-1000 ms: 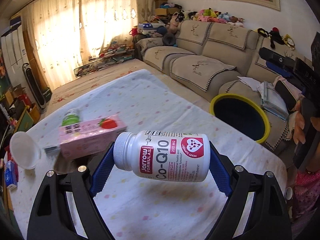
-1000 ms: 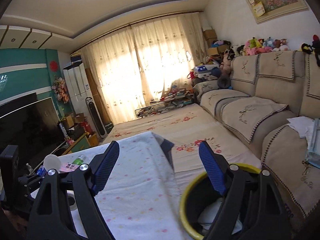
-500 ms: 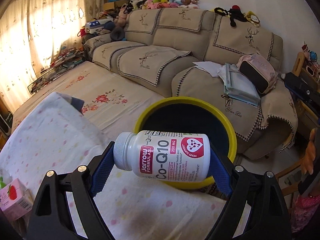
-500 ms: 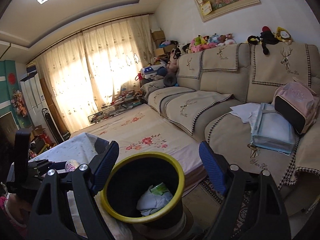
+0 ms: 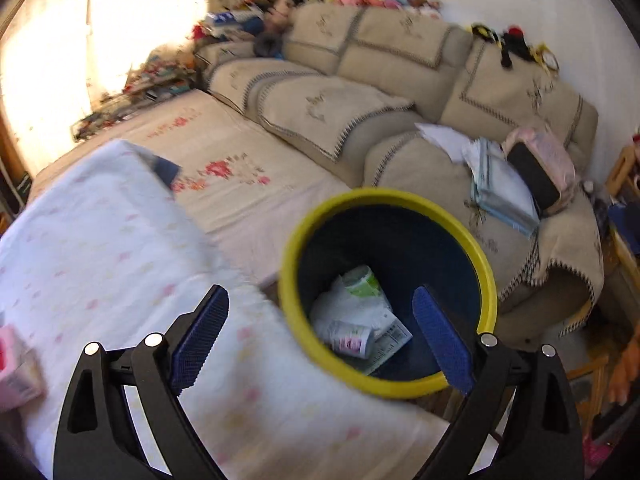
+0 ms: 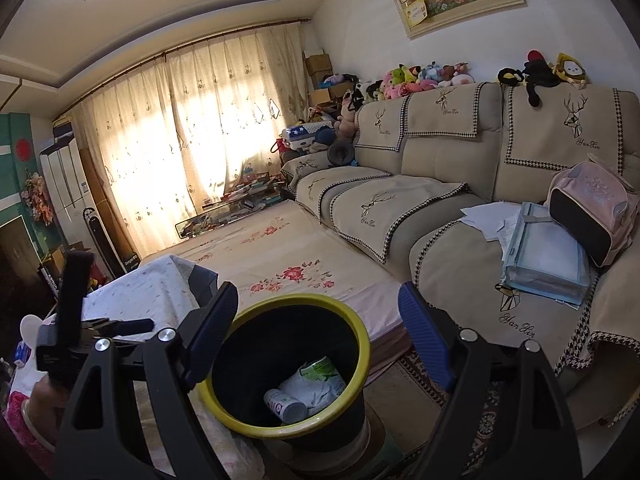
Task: Collect trash
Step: 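Carry the vitamin bottle over the yellow bin and open the left tool, then move the right tool to the pink strawberry milk carton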
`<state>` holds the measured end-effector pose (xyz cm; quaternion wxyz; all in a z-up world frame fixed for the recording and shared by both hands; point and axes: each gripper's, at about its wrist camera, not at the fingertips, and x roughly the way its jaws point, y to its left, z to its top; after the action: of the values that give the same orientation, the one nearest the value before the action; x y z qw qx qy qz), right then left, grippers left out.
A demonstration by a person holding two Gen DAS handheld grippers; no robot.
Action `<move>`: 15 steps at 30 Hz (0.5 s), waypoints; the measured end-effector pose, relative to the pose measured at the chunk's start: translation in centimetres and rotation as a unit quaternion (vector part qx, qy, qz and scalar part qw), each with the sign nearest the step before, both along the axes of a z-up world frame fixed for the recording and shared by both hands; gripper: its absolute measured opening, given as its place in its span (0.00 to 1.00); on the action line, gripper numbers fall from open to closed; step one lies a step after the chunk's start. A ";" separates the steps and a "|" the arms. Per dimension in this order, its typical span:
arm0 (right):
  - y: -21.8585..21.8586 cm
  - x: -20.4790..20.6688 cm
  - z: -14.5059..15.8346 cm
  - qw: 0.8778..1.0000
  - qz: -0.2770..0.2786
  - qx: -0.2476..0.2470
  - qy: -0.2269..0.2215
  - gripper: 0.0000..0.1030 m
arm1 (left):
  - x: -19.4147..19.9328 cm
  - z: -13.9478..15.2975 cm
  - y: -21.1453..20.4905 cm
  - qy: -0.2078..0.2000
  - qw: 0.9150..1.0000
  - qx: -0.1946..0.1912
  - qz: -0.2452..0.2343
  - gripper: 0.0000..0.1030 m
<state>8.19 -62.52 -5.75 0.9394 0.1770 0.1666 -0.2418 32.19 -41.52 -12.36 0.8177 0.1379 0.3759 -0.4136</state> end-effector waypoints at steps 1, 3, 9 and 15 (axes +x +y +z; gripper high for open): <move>0.2 0.4 -0.2 1.000 0.005 0.003 0.002 0.76 | -0.3 0.7 1.9 -0.012 1.000 -0.014 0.013 0.91; 1.0 1.5 -0.5 1.000 0.020 0.009 0.008 0.76 | -0.9 2.1 6.2 -0.035 0.998 -0.040 0.042 0.92; 5.6 6.4 -0.7 0.994 0.102 0.021 0.023 0.76 | -1.5 5.3 21.0 -0.081 0.979 -0.100 0.155 0.95; 13.0 12.3 -0.2 0.976 0.212 0.008 0.044 0.76 | -1.1 5.3 33.0 -0.124 0.948 -0.085 0.280 0.95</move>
<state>20.54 -49.54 -5.97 0.9596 0.1344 0.2435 -0.0435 31.10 -8.47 -7.08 0.9494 0.0072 0.2588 -0.1780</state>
